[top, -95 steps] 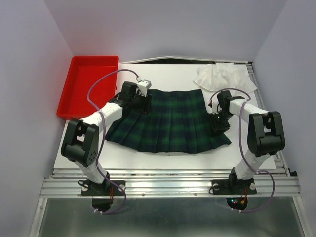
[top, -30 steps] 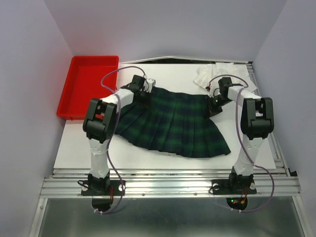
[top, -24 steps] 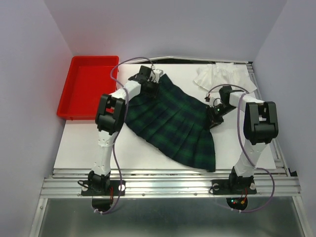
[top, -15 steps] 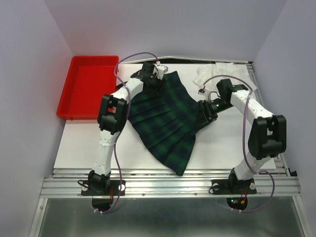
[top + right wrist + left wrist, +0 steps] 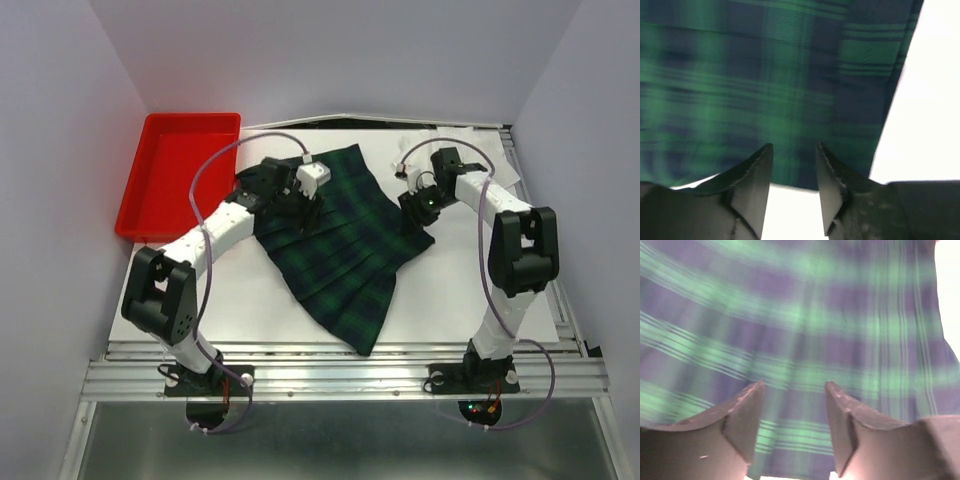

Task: Fold and stack the skirts
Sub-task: Flatten the skirt out

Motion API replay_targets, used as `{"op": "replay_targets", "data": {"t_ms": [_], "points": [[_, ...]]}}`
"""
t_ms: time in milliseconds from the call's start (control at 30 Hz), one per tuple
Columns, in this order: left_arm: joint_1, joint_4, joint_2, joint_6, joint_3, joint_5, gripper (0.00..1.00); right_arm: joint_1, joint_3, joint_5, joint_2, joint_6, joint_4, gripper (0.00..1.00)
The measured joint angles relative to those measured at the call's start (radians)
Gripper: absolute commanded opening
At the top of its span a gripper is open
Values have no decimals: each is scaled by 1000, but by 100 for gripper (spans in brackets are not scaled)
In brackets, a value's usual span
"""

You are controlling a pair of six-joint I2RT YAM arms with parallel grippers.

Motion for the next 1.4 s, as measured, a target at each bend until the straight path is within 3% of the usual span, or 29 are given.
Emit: {"op": "replay_targets", "data": {"t_ms": [133,300,433,600,733,800,833,933,1233,1400], "points": [[-46,-3,71,-16,-136,-2,51,0,15,60,141,-33,38,40],[-60,-25,198,-22,-149,-15,44,0,-47,111,126,-77,87,39],[-40,-26,279,-28,-65,-19,43,2,-184,146,32,-127,146,39],[5,-46,449,-30,168,-14,42,9,-308,158,-68,-150,135,39],[48,-66,576,-10,376,-38,54,62,-379,152,-134,-132,132,50],[63,-68,583,18,398,-61,62,105,-388,148,-155,-119,106,57],[68,-70,573,32,391,-65,65,118,-388,148,-163,-112,98,67],[84,-48,433,75,238,-63,73,123,-388,158,-212,-103,55,81],[66,-4,-397,323,-275,27,79,166,-393,157,-532,-134,13,80],[-78,7,-532,418,-491,11,79,271,-526,212,-542,-176,100,80]]}}
